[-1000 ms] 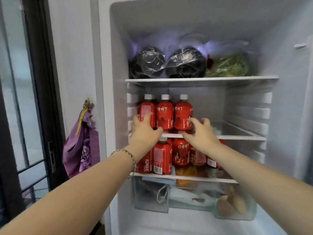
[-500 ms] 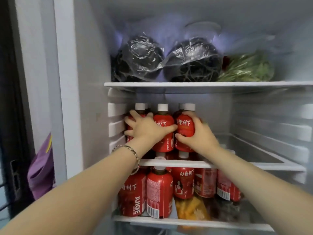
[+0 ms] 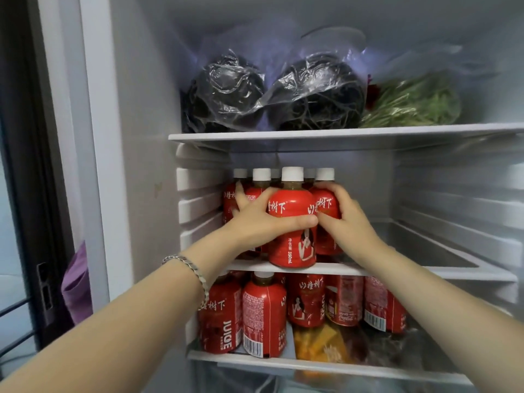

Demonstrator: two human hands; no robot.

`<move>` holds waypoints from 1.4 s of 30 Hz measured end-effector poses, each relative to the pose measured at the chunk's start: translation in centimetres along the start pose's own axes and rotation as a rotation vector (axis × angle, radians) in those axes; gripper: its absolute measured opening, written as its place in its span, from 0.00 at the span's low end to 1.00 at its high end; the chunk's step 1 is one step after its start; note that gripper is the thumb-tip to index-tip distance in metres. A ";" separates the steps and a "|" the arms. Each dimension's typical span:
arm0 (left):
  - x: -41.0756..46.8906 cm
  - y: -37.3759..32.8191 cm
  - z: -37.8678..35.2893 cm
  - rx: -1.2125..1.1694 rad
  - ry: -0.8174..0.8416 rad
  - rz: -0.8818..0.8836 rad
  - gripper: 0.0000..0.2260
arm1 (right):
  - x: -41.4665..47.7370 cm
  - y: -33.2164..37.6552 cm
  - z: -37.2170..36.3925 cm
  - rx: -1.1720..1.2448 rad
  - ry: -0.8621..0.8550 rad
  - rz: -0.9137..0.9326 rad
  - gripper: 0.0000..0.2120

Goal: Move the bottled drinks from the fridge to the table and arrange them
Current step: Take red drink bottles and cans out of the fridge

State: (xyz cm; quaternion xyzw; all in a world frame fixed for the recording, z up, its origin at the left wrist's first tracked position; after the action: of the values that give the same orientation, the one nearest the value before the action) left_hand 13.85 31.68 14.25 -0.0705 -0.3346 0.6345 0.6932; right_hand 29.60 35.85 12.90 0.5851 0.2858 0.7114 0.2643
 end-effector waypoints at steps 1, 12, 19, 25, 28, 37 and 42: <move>-0.1 0.0 -0.2 -0.012 -0.002 -0.006 0.36 | 0.0 0.0 0.0 -0.008 0.006 -0.011 0.22; -1.7 0.1 -0.5 -0.148 -0.338 -0.044 0.32 | -1.5 2.1 0.0 -0.127 -0.060 0.048 0.22; -6.1 0.9 -0.4 -0.286 -0.585 -0.165 0.28 | -5.4 5.3 -0.8 -0.308 -0.230 0.331 0.22; -10.6 0.3 0.8 -0.259 -0.637 -0.197 0.30 | -8.0 7.5 -0.9 -0.304 -0.233 0.435 0.19; -13.8 0.1 1.3 -0.260 -0.628 -0.126 0.30 | -9.2 8.2 -1.6 -0.227 -0.202 0.438 0.19; -29.7 -0.1 0.1 -0.107 -0.754 0.189 0.32 | -17.0 10.3 -8.0 -0.008 0.263 0.176 0.19; -39.8 0.2 0.2 0.049 -0.818 0.438 0.29 | -25.1 12.2 -13.3 -0.003 0.680 0.085 0.20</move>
State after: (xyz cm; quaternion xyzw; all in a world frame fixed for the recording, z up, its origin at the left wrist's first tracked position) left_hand 14.72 -5.27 -0.63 0.1330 -0.5425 0.7495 0.3554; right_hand 20.46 8.20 2.49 0.3255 0.3319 0.8765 0.1248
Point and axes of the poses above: each hand's wrist, its own x-axis towards the middle knuckle, its own z-axis out of the back of the hand, y = z × x, the point moved 4 cm from there along x, towards the middle knuckle, and after that the axes turned 14 degrees about x, right-handed, at the moved point
